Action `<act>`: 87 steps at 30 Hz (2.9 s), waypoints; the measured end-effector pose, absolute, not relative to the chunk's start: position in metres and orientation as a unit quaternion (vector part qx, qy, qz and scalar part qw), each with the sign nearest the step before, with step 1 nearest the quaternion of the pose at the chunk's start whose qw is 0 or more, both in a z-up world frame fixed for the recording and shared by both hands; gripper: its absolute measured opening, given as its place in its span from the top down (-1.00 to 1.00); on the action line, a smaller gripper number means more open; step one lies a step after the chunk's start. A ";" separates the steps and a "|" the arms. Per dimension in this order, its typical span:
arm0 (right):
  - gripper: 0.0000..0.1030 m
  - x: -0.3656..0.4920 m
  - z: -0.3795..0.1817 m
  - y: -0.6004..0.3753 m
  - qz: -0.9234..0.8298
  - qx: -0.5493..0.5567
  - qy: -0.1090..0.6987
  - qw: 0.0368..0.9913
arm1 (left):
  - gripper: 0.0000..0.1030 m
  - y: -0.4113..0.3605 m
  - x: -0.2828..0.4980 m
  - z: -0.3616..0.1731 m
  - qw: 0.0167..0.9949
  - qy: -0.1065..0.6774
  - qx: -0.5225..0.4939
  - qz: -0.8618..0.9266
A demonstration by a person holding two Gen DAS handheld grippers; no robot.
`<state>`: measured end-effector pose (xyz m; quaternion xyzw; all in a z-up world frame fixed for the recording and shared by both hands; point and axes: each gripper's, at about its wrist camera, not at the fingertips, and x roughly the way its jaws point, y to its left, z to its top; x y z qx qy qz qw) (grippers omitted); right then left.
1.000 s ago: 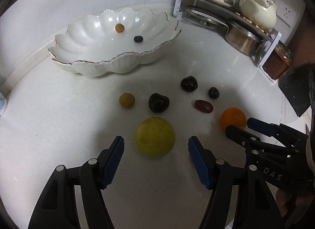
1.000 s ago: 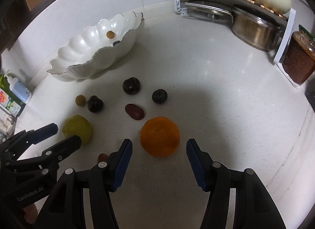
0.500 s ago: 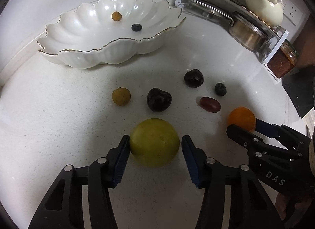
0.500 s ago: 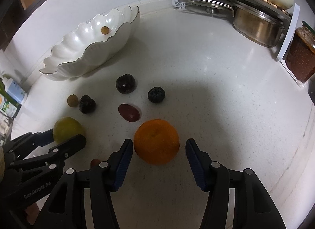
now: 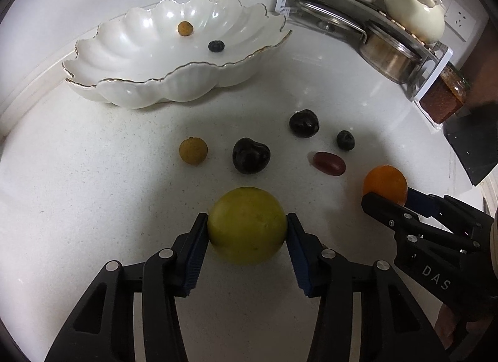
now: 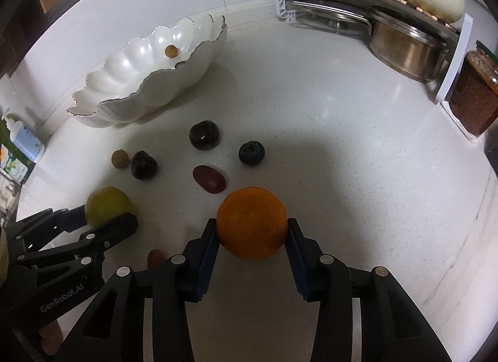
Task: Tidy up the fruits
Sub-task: 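Grasp the yellow-green fruit with the left gripper while the right gripper grasps the orange, then carry the yellow-green fruit and orange with both grippers over the white bowl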
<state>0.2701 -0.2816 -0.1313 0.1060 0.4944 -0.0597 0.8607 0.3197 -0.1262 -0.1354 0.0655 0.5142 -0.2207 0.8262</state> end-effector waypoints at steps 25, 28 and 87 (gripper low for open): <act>0.15 0.247 -0.057 -0.252 -0.033 0.089 0.416 0.904 | 0.06 -0.097 0.291 -0.057 0.881 0.420 0.053 -0.212; 0.15 0.248 -0.047 -0.247 -0.028 0.084 0.404 0.910 | 0.06 -0.090 0.289 -0.046 0.889 0.404 0.051 -0.211; 0.15 0.430 0.011 -0.211 0.004 0.050 0.351 0.935 | 0.06 -0.047 0.440 0.020 0.935 0.320 0.072 -0.137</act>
